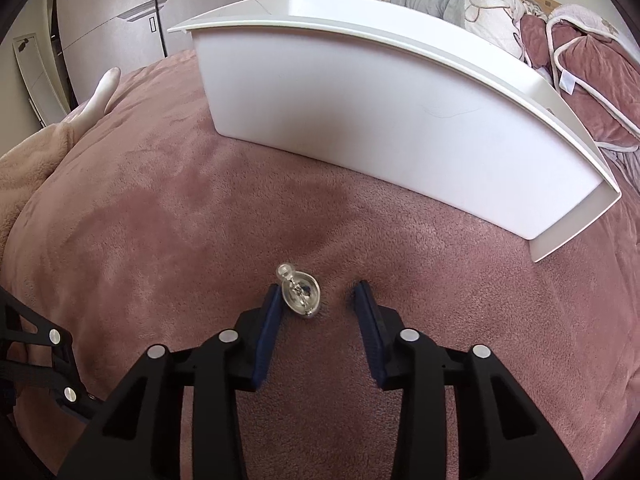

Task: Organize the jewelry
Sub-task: 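Close right tool on the crystal charm while left tool grasps the silver heart charm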

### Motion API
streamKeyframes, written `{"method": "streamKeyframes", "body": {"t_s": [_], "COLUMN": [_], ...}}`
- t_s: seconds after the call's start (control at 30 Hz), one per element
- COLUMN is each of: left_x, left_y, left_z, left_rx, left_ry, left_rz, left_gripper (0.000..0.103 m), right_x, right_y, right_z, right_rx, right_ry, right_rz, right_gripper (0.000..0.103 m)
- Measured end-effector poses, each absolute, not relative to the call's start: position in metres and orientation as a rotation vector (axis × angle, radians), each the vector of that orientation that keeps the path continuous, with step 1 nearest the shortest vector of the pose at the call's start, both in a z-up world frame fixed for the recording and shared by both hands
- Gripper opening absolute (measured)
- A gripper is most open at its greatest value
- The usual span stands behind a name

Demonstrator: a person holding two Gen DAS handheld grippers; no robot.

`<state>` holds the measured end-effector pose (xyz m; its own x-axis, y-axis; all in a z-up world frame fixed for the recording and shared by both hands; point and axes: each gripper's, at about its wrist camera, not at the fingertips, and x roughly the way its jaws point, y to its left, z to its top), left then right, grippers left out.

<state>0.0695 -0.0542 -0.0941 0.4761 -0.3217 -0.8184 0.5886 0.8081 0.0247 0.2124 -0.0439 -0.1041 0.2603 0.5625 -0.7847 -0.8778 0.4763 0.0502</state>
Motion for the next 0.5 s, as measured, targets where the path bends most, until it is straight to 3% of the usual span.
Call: {"method": "streamKeyframes", "body": {"t_s": [0.23,0.4,0.5], "left_x": [0.073,0.078,0.077], "left_y": [-0.054,-0.043,-0.040], "left_z": [-0.093,-0.090,-0.089], "left_rx": [0.299,0.266,0.268], "left_ry": [0.922,0.926,0.924], "left_rz": [-0.564,-0.555,-0.556], "left_gripper": [0.050,0.029,0.024], "right_x": [0.213,0.216,0.217], "right_y": [-0.045,-0.050,-0.053], "right_z": [-0.103,-0.100,-0.097], "right_rx": [-0.431,-0.411,-0.399], "right_ry": [0.829,0.829,0.828], "right_rz": [0.994,0.976,0.961], "right_gripper": [0.019,0.019,0.019]}}
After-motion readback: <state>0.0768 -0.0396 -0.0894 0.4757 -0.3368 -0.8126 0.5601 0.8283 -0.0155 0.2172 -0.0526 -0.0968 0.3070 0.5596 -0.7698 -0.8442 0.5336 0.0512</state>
